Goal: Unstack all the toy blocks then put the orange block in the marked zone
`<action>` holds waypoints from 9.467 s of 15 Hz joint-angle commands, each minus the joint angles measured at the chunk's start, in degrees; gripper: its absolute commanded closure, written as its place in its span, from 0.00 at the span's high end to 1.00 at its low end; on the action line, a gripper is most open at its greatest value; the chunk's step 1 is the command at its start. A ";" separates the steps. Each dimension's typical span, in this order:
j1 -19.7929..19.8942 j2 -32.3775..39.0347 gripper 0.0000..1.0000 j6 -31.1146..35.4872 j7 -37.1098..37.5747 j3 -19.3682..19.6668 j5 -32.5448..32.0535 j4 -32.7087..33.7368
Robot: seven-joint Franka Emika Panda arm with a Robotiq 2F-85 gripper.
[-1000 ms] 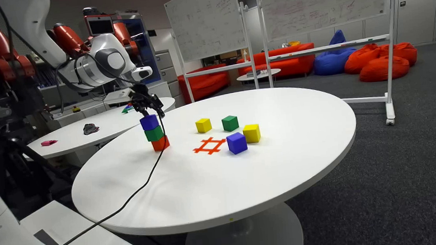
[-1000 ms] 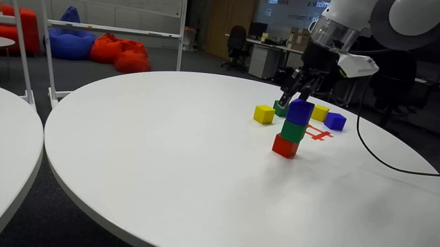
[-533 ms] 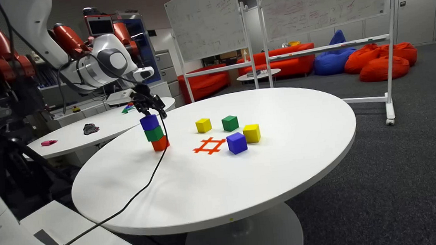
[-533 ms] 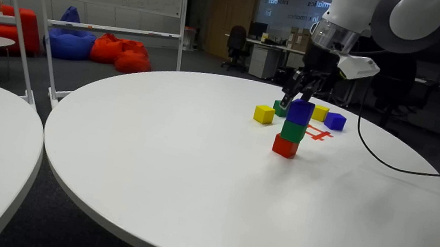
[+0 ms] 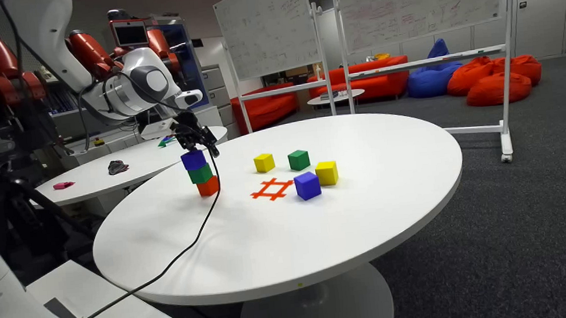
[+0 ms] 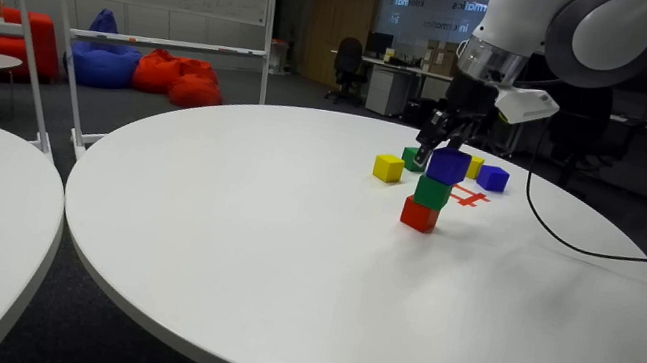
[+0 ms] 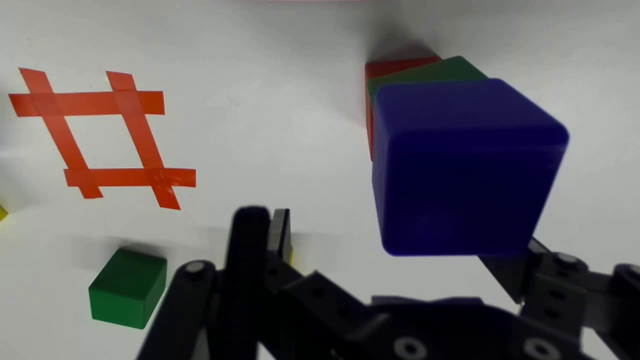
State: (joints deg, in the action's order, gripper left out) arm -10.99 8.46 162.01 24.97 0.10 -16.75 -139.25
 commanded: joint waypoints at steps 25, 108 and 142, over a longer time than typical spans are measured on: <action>-2.21 -9.91 1.00 1.89 8.61 0.29 -9.46 -5.81; 3.55 -11.61 1.00 -10.18 -3.19 -8.36 5.38 -4.75; 3.13 -6.99 1.00 -10.05 -3.57 -7.42 5.92 -3.24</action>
State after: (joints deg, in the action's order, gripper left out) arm -7.90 1.12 152.06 22.05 -7.50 -11.64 -142.73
